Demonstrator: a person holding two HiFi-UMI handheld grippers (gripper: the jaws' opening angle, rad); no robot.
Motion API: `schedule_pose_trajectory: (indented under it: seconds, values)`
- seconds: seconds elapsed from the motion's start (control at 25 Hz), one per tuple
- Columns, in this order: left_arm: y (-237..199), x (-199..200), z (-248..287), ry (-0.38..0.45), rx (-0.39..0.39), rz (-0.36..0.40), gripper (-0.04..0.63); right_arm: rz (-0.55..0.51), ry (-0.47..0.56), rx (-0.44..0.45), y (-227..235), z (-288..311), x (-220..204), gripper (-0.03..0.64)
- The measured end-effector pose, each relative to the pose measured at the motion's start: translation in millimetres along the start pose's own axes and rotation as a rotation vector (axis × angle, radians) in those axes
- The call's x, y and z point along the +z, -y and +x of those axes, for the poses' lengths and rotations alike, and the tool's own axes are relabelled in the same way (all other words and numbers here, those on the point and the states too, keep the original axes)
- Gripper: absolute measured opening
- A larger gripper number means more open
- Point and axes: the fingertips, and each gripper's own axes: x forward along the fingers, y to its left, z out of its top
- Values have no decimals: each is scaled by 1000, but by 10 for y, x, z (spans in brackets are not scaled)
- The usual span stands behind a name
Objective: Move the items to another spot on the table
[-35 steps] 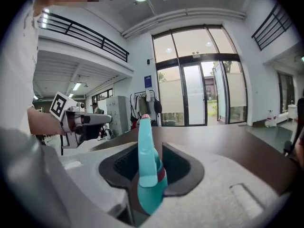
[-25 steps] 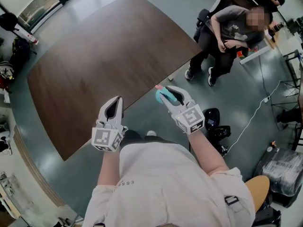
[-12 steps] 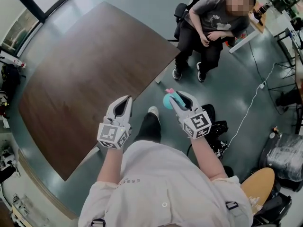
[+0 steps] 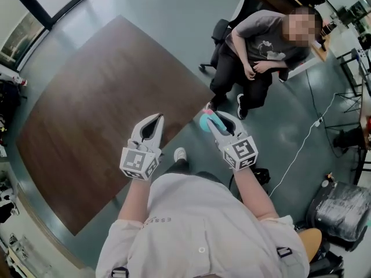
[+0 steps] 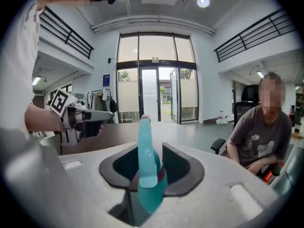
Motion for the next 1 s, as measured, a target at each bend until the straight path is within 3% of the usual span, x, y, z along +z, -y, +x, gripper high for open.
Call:
schedule_pose_trajectory:
  seconds: [0.24,0.52,0.72,1.0]
  values:
    - [-248,164,282,16,92,-4,15,-8,-3,56,410,470,161,120]
    - [-751,133,323,49,352,-52,15,-81,-22,299,457,1362,359,120]
    - [-758,223,495,104,515,-69,15,-112,-40,455,612,1710,435,120]
    - [-935,154,358,108,686,-112,15,-184,-59,586,443,2217,451,120]
